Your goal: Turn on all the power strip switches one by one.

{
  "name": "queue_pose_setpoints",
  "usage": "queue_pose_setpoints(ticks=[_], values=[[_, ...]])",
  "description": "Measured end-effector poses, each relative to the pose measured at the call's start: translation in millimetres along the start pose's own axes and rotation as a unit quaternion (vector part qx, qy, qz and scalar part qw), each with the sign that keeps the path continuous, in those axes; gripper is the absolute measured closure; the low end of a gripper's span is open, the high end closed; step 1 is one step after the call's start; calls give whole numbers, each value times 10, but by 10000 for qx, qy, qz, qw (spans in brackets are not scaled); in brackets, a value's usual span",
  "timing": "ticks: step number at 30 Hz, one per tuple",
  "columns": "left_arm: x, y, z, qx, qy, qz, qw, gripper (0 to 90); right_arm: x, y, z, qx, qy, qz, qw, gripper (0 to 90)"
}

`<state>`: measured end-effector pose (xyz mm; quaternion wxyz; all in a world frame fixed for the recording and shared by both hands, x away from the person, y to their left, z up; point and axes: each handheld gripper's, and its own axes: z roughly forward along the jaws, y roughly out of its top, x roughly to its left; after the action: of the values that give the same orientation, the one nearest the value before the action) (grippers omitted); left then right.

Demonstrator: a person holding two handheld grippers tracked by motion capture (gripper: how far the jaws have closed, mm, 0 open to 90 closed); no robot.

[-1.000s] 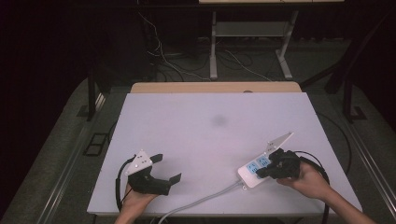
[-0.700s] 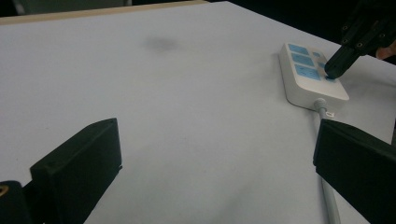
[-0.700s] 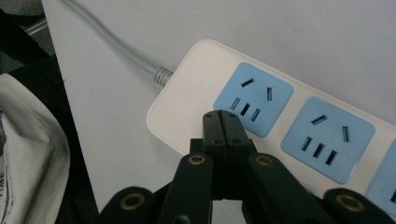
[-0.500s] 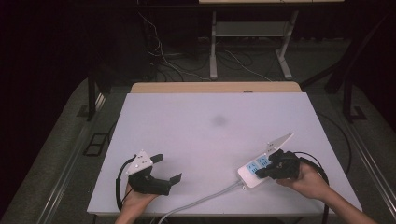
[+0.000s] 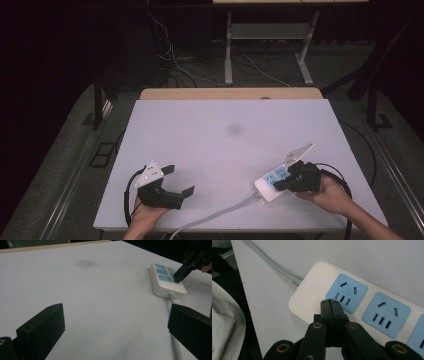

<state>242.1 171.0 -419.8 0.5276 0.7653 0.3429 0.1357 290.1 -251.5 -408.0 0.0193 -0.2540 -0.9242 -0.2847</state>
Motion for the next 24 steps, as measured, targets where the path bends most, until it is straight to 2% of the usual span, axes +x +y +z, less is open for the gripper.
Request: queue_pose_setpoints(ticks=[4, 7, 12, 24], values=[[6, -1, -2, -1, -8, -15, 10000, 0, -46, -2, -8, -65, 149, 163, 9997, 900], [13, -4, 3, 15, -15, -34, 10000, 0, -75, -5, -16, -79, 157, 207, 9996, 900], [11, -4, 0, 9, -15, -32, 10000, 0, -128, 9, -57, -264, 209, 318, 9989, 900], [8, -4, 0, 2, -16, -37, 10000, 0, -170, 82, -258, -667, 59, 485, 9966, 900]])
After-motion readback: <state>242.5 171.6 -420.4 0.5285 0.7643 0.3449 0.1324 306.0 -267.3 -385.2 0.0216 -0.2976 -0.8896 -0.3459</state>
